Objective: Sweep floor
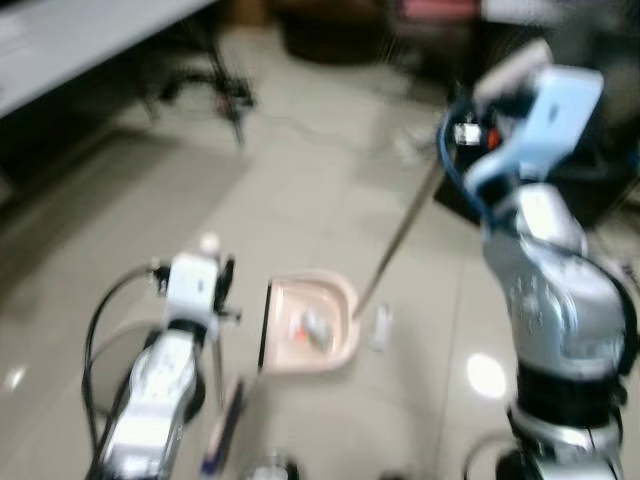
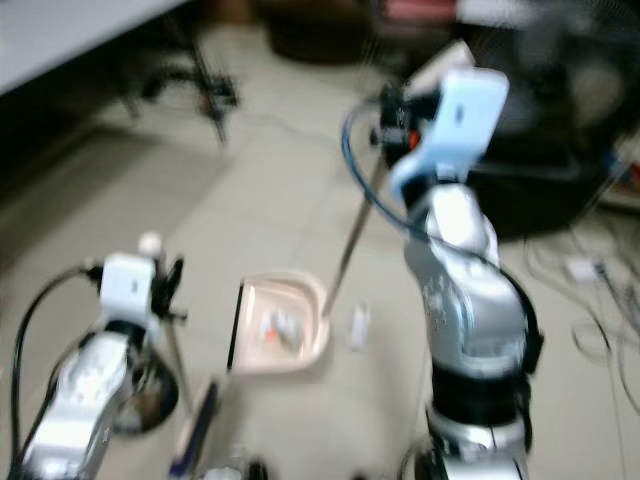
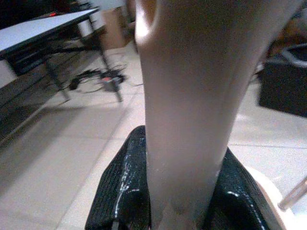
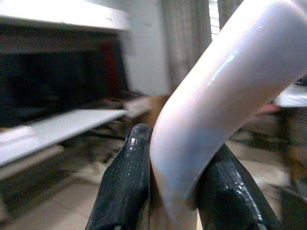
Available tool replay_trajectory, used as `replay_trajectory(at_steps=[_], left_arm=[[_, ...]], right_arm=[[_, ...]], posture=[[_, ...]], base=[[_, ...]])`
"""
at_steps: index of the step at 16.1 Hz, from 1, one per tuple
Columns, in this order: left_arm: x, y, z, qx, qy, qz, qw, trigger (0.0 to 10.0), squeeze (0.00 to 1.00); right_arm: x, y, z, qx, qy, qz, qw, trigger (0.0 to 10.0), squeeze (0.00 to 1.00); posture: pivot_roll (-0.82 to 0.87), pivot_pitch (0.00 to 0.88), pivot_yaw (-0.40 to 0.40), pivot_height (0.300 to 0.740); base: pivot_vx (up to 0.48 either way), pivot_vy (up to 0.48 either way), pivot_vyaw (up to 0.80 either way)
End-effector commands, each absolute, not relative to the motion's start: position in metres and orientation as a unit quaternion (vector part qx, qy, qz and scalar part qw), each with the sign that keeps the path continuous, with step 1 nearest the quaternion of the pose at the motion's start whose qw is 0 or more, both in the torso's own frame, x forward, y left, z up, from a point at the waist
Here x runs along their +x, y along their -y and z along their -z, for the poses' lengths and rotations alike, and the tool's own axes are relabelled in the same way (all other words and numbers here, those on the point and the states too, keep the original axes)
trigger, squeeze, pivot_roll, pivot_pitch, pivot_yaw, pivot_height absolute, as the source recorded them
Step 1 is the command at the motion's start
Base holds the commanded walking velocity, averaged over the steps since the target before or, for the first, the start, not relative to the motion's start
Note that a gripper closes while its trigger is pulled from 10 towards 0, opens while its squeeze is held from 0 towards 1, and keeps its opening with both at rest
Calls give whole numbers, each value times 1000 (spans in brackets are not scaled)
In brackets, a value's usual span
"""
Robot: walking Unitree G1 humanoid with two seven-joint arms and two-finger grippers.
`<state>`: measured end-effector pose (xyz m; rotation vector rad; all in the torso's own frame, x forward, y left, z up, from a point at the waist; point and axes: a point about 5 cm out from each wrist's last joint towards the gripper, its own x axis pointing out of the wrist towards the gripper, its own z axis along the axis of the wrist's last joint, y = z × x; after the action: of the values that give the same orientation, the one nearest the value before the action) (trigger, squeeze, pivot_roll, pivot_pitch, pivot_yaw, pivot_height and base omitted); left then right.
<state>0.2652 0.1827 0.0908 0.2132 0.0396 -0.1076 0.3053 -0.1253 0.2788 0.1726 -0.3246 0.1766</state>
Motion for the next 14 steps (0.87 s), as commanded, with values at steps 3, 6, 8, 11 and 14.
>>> replay_trajectory(at_steps=[3,6,8,11,14], left_arm=[[264,-180,-100,119,1,53,992,10000,0],[263,-178,-100,114,1,62,992,10000,0],[262,-176,-101,113,4,72,991,10000,0],[262,-176,-103,111,16,75,991,10000,0],[261,-176,-105,111,22,77,991,10000,0]], right_arm=[[301,123,-304,118,205,-101,966,10000,0],[301,122,-312,136,217,-98,962,10000,0],[302,121,-312,139,216,-99,961,10000,0],[303,119,-311,145,213,-102,961,10000,0],[303,119,-309,142,213,-96,962,10000,0]], posture=[[-3,66,79,740],[-2,65,75,740],[-1,65,73,740],[-1,66,71,740],[-3,67,70,740]], base=[[0,0,800],[0,0,800],[0,0,800],[0,0,800],[100,0,800]])
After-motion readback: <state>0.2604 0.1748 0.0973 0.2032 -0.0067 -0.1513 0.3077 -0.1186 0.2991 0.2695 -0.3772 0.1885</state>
